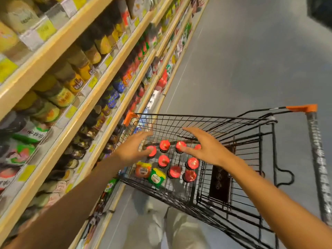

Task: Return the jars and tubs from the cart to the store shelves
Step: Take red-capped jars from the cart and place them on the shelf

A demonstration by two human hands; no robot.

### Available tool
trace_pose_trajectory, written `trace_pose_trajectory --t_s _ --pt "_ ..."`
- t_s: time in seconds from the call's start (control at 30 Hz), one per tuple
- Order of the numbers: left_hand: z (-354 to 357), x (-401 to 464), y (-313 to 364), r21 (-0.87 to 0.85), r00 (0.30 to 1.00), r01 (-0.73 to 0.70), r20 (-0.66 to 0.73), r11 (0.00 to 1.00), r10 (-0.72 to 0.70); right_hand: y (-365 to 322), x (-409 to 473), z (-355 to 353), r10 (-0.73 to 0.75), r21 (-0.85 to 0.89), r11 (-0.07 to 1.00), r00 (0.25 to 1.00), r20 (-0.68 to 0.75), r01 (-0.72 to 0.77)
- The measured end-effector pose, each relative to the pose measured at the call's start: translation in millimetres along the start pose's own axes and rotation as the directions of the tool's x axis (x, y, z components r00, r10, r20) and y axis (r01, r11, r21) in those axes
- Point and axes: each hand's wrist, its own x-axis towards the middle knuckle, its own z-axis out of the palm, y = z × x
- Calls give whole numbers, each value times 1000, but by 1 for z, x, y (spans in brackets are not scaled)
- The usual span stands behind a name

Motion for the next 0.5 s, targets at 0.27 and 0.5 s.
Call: trace_pose_trajectory --t_s 0.27,0.5 --pt "50 66 -67 -108 985 131 123 985 -118 47 59 51 76 85 993 996 55 -81" --pt "109 110 -141 -123 965 209 187 970 -185 88 100 123 166 160 971 982 88 -179"
